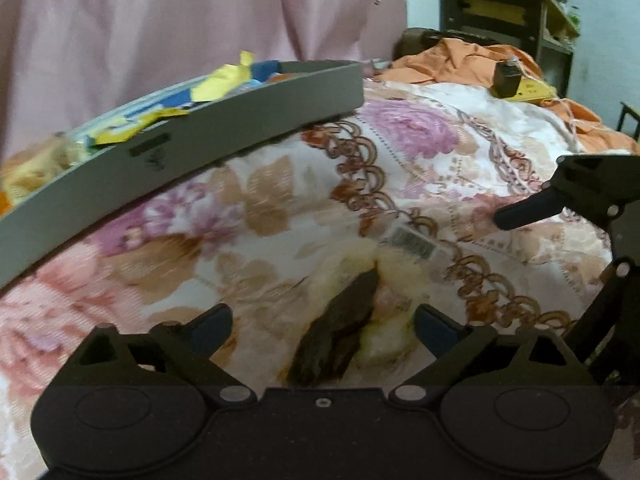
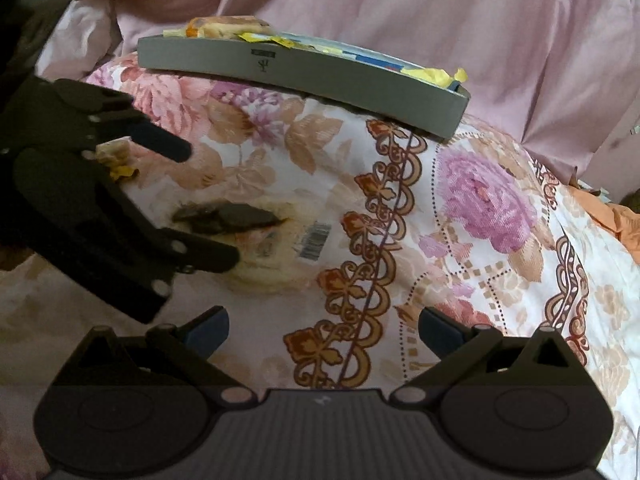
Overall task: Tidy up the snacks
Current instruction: 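Grasp the dried meat slice with the left tool while the right tool grasps the round pastry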
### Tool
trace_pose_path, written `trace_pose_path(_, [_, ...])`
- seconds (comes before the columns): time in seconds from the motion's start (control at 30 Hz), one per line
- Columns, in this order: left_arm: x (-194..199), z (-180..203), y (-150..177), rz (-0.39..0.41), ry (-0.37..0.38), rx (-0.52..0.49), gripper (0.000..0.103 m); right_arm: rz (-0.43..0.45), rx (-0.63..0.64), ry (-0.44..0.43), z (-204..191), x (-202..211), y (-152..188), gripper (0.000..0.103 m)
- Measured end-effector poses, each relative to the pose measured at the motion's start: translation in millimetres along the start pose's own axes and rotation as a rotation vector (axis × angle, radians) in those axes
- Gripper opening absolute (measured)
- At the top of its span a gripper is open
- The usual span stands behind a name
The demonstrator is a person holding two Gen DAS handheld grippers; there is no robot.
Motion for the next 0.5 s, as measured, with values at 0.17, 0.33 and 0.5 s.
trace_pose_path(0.17, [-0.8, 1.1, -1.1, -0.019, 0.064, 0.067, 0.071, 0.007, -0.012, -0.01, 1.1, -1.7, 0.6, 0.103])
trace_pose_path(0.33, [8.1, -3.5, 6.6, -0.051, 0.064, 0.209, 0.052, 0.045, -0.025, -0.046, -2.5, -0.7, -0.7, 0.103])
trace_pose_path(0.5, [23.6, -22.3, 30.4, -0.086, -0.039, 0.434, 0.046, 0.089, -0.031, -0.087, -7.7, -5.1, -3.0, 0.103])
Point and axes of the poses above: each gripper's, at about its wrist camera, not at the fingertips, and x roughly against the way its jaws point, z to its right, y to its underside, the point moved 6 cm from there along -x, roughly the way its jaws point, and after that the axes turned 5 degrees about x, right-handed, at the moved point
